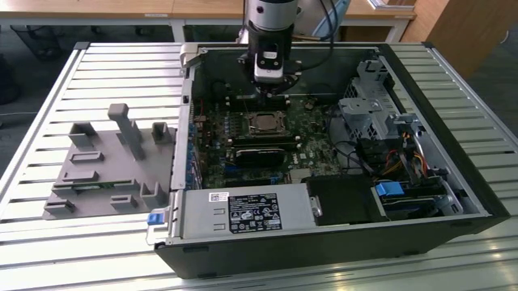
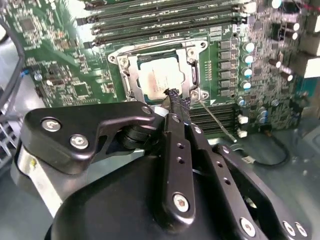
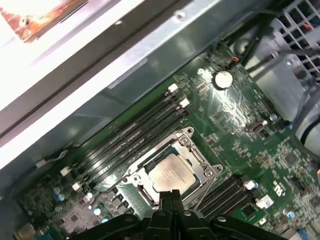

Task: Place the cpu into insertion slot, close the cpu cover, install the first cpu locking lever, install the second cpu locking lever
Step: 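Install the first cpu locking lever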

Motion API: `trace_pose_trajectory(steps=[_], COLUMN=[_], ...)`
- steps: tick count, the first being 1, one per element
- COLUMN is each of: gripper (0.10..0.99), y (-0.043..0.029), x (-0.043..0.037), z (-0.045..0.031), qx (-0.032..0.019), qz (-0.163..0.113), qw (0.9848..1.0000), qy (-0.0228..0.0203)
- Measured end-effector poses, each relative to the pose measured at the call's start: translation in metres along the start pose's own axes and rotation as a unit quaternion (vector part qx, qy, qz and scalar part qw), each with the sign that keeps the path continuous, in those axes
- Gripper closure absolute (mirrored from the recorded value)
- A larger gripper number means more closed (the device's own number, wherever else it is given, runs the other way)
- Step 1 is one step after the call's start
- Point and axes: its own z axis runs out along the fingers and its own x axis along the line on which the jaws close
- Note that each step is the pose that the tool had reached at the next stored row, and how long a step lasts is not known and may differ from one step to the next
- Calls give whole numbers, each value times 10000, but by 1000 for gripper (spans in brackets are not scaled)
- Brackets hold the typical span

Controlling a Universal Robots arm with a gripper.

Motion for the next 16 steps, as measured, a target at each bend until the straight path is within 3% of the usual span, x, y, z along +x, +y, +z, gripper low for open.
trace_pose_trajectory(steps=[4,8,12,16], gripper=[980,980,980,980], y=[0,0,0,0], x=[0,0,0,0], z=[0,0,0,0], qx=[-3,-6,-9,-12], qz=[-366,-724,-1090,-1453], qw=[9993,9974,9940,9894], qy=[7,13,20,27])
